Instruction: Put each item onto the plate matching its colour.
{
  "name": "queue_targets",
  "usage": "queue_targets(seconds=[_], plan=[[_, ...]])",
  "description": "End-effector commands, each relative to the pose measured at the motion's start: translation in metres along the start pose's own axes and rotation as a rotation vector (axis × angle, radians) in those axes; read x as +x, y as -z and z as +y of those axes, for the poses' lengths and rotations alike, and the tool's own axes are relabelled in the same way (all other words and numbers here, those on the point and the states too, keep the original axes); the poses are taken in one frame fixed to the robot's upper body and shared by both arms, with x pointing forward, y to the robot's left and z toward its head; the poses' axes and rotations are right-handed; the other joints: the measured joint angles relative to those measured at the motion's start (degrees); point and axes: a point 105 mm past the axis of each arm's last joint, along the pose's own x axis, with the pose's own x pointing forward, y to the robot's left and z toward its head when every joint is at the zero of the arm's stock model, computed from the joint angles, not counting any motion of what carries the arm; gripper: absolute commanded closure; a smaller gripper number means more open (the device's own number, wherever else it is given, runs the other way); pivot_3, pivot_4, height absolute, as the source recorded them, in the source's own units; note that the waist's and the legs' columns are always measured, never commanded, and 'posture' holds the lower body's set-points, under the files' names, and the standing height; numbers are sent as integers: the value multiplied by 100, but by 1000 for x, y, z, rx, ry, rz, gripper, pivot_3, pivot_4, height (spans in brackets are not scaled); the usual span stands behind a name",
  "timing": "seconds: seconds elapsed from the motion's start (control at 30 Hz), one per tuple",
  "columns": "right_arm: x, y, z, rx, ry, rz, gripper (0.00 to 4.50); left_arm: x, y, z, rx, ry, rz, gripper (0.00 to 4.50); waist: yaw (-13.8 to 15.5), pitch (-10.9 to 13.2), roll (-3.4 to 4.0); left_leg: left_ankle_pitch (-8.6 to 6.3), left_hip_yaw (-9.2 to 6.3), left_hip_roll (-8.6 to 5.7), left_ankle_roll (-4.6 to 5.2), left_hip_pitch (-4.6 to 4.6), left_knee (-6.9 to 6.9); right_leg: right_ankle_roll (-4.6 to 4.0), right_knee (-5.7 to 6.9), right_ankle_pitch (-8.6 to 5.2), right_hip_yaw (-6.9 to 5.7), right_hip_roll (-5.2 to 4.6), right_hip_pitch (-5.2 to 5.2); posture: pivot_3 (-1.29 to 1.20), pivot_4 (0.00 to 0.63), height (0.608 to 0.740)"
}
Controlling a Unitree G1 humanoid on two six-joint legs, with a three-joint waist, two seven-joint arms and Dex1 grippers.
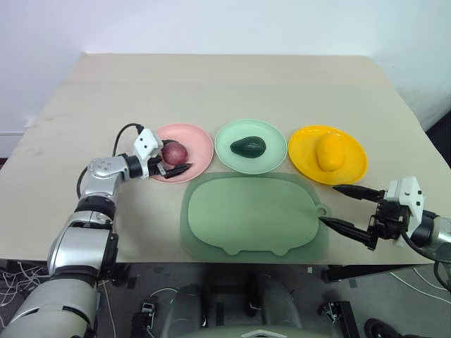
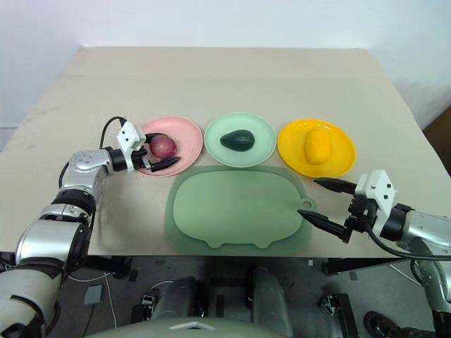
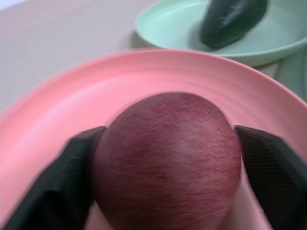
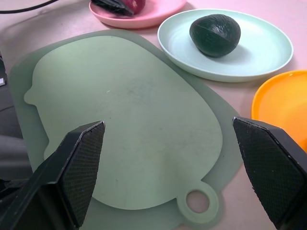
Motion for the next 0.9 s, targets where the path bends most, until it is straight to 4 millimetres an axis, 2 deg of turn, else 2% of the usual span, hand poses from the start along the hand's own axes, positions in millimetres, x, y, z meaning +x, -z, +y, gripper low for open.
queue_targets(seconds=[0.03,0.2,0.3,0.37,0.5,0.67,0.77,0.9], plan=[[0,-3,0,-10,-4,-25,0,-11,-34,20,34,-43,-117,27,-2,0,0,0,1,0,0,0,0,0,0,0,0,0,0,0,150,733],[2,-1,-5,1,-6,-33,0,-39,-67,34,86,-70,-214,27,-7,0,0,0,1,1,-1,1,0,0,5,0,1,0,-1,0,150,733],[3,2,-9,0,-5,-36,0,-66,-82,32,104,-81,-246,27,-32,-2,5,0,0,2,-1,7,-4,0,7,0,6,0,-1,0,150,733],[3,2,-12,-5,0,-39,0,-89,-83,25,91,-81,-239,27,-39,-2,5,1,1,3,-2,9,-4,0,9,0,7,0,0,0,150,733],[-4,5,-25,-14,30,-33,0,-139,-60,-3,9,-75,-157,27,-78,-2,7,1,-1,9,-2,11,-7,0,10,-1,11,1,-4,0,150,733],[-21,13,-40,-18,69,-20,0,-185,-24,-34,-60,-134,-52,27,10,-1,7,0,-1,10,-2,12,-5,0,7,-2,12,-4,-2,0,150,733],[-31,19,-48,-15,107,-12,0,-198,-8,-43,-89,-184,-17,27,61,-2,8,0,0,10,-2,7,-4,-12,4,-11,4,-12,-2,0,150,733],[-47,34,-62,3,191,18,0,-200,19,-53,-117,-253,11,27,90,-4,13,-1,1,5,-1,8,-5,-13,4,-12,7,-12,-3,0,150,733]])
